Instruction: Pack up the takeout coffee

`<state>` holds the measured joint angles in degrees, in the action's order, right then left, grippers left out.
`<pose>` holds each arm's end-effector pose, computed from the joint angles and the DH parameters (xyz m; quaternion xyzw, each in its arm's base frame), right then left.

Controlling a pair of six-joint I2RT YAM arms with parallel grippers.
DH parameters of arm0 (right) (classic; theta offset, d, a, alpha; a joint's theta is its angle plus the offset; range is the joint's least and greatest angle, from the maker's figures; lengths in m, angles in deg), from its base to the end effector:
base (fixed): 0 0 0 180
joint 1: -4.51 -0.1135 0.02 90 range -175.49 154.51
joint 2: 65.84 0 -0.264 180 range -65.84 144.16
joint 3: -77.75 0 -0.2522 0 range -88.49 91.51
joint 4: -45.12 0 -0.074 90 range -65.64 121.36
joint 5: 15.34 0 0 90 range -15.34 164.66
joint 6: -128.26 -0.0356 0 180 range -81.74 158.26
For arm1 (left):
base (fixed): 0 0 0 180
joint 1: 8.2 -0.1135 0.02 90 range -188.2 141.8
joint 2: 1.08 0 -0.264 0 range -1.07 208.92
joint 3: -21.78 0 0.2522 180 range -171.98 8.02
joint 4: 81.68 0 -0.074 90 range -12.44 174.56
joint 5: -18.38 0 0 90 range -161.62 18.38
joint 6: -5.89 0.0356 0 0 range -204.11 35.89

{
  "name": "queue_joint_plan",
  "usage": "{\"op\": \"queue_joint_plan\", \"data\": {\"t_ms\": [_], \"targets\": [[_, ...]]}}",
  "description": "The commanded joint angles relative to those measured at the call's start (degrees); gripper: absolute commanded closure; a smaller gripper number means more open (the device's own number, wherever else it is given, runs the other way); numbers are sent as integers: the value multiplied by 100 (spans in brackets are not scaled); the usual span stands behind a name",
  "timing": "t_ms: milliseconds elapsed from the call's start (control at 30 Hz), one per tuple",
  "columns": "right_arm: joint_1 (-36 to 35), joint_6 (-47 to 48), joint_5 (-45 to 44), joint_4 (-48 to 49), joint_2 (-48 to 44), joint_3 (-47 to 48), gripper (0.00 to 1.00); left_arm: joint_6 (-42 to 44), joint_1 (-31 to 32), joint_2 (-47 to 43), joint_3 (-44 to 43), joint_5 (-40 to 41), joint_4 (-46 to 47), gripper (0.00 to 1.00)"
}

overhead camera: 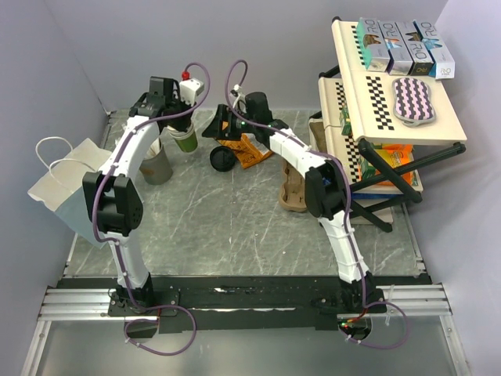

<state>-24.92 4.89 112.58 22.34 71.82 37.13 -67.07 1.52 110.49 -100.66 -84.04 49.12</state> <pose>0.4792 0.2954 0.2622 -0.1570 0.7856 0.5075 0.3173 0.4423 -0.0835 0.3391 0.2529 0.8596 -0.0695 0.4386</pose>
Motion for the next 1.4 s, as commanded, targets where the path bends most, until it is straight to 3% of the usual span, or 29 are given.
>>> {"op": "queue_joint_plan", "data": {"t_ms": [0, 533, 833, 1367], "targets": [[-27, -706, 146, 1014, 164, 463, 11, 168, 83, -171, -223, -120, -191, 99], [-230, -1260, -170, 1192, 612, 516, 11, 169, 408, -636, 330, 73, -297, 99], [-133, -1770, 463, 2097, 559, 120, 11, -192, 417, -610, 260, 153, -271, 99], [-116, -1656, 120, 1710, 805, 296, 12, -315, 408, -663, 304, 39, -341, 99]]}}
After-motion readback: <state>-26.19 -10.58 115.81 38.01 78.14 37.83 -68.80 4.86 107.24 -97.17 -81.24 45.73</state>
